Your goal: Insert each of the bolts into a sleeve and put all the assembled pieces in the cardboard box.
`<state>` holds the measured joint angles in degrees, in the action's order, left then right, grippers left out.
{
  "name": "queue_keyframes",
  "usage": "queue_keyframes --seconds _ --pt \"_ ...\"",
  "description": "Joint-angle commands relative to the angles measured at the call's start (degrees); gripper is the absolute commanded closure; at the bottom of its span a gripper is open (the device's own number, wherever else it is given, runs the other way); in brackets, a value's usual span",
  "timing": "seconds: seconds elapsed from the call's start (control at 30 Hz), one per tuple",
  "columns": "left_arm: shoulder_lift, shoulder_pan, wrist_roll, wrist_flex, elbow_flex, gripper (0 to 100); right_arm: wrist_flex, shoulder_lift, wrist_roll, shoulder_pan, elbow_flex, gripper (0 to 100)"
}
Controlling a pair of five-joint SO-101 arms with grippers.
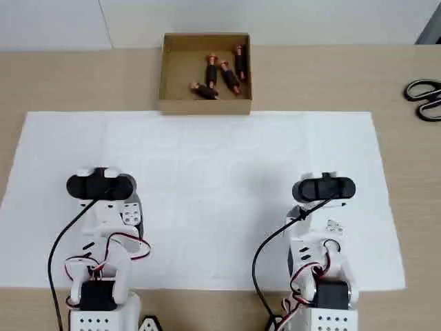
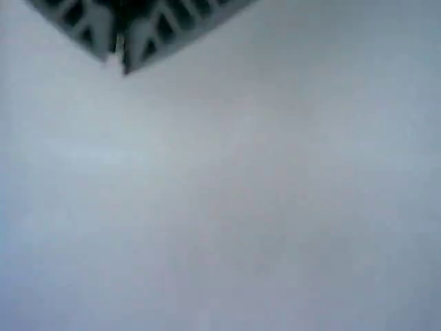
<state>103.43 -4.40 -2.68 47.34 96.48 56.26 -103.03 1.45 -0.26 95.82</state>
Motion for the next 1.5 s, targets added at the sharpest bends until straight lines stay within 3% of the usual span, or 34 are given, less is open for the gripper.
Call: queue_keyframes --seconds 0.0,1.47 --pt "0.6 -0.2 -0.4 2.9 -0.1 99 0.1 -0.9 0.4 -0.5 0.1 99.4" --pt "0.6 -0.2 -0.4 3.8 -0.1 99 0.0 -0.9 0.4 -0.5 -0.3 99.4"
